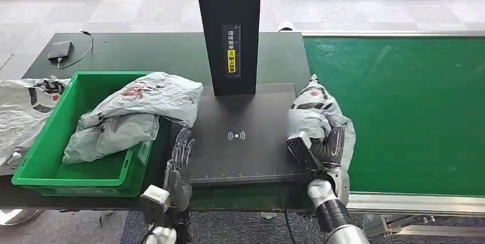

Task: Moved the parcel from conveyor to table for the left to box.

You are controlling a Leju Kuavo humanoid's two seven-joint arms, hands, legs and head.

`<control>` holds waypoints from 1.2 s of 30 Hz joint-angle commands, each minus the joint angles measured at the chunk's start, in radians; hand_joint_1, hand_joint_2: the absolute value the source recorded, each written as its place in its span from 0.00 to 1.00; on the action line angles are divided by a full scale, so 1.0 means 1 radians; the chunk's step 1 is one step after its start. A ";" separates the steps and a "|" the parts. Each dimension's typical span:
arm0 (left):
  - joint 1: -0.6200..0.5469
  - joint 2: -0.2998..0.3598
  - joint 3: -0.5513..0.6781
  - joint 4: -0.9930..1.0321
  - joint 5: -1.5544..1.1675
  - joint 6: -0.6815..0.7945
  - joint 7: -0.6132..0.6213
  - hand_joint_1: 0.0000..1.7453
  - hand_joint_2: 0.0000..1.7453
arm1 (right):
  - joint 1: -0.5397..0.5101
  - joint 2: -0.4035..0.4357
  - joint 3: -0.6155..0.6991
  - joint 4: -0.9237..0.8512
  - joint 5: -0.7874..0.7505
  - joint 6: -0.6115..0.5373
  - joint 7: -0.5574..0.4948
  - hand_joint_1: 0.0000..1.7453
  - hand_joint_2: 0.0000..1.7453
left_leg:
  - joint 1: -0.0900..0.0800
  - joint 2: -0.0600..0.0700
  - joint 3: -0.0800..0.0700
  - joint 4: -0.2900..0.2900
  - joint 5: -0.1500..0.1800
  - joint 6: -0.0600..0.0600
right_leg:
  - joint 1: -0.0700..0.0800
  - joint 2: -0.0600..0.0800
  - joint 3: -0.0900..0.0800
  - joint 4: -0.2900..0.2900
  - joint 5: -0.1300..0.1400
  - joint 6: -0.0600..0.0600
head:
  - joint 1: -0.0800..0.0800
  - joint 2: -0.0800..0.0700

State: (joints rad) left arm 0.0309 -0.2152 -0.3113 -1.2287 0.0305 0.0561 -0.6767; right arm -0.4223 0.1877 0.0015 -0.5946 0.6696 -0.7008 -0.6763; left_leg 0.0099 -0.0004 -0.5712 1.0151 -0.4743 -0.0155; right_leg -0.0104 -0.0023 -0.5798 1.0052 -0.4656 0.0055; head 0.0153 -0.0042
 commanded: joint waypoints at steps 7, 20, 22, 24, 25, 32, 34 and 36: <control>-0.044 -0.007 0.047 0.057 0.000 0.006 0.009 0.00 0.00 | -0.099 0.046 -0.098 0.183 0.020 0.003 0.004 1.00 1.00 | -0.001 0.001 0.002 -0.002 0.001 0.000 | -0.001 0.001 0.001 -0.001 0.002 -0.001 | 0.000 0.000; -0.042 -0.016 0.058 0.051 -0.004 0.014 0.007 0.00 0.00 | -0.132 0.052 -0.089 0.254 0.024 0.006 0.022 1.00 1.00 | -0.001 0.001 0.002 -0.002 0.002 0.001 | 0.000 0.001 0.001 -0.002 0.002 -0.001 | 0.000 0.000; -0.037 -0.021 0.064 0.039 -0.008 0.019 0.010 0.00 0.00 | -0.143 0.057 -0.081 0.271 0.014 0.037 0.039 1.00 1.00 | -0.001 0.003 0.001 -0.001 0.001 0.001 | 0.000 0.003 0.000 -0.001 0.002 -0.001 | 0.000 0.000; -0.024 -0.028 0.077 0.016 -0.017 0.021 0.021 0.00 0.00 | -0.147 0.066 -0.082 0.256 -0.052 0.068 -0.017 1.00 1.00 | 0.000 0.003 0.001 -0.002 0.001 0.000 | 0.000 0.003 0.000 -0.001 0.002 -0.001 | 0.000 0.000; -0.016 -0.030 0.084 0.002 -0.023 0.023 0.024 0.00 0.00 | -0.125 0.062 -0.043 0.136 -0.143 0.091 -0.022 1.00 1.00 | 0.000 0.003 0.001 -0.001 0.001 0.000 | 0.000 0.003 0.000 -0.001 0.002 -0.001 | 0.000 0.000; -0.005 -0.032 0.099 -0.011 -0.044 -0.079 0.054 0.00 0.00 | -0.098 -0.151 0.263 -0.605 -0.211 0.154 0.046 1.00 1.00 | -0.001 0.000 -0.004 0.001 0.002 0.000 | -0.001 0.000 -0.004 0.001 0.001 0.000 | 0.000 0.000; -0.027 -0.050 0.100 0.045 -0.048 -0.076 0.033 0.00 0.00 | -0.299 -0.171 0.287 -0.586 -0.220 0.255 0.201 1.00 1.00 | -0.002 0.002 -0.005 0.002 0.001 0.001 | -0.002 0.002 -0.007 0.003 0.002 0.000 | 0.000 0.000; -0.035 -0.059 0.107 0.068 -0.045 -0.072 0.016 0.00 0.00 | -0.407 -0.146 0.311 -0.492 -0.228 0.273 0.218 1.00 1.00 | -0.004 0.008 -0.008 0.004 0.001 0.000 | -0.004 0.008 -0.012 0.006 0.003 0.000 | 0.000 0.000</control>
State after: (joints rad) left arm 0.0363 -0.2487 -0.2407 -1.2608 -0.0141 0.0175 -0.6371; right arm -0.4668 0.1579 0.0897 -0.8986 0.4243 -0.5546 -0.6210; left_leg 0.0094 0.0011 -0.5739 1.0153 -0.4735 -0.0163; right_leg -0.0113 -0.0011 -0.5820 1.0060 -0.4634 0.0046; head 0.0156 -0.0042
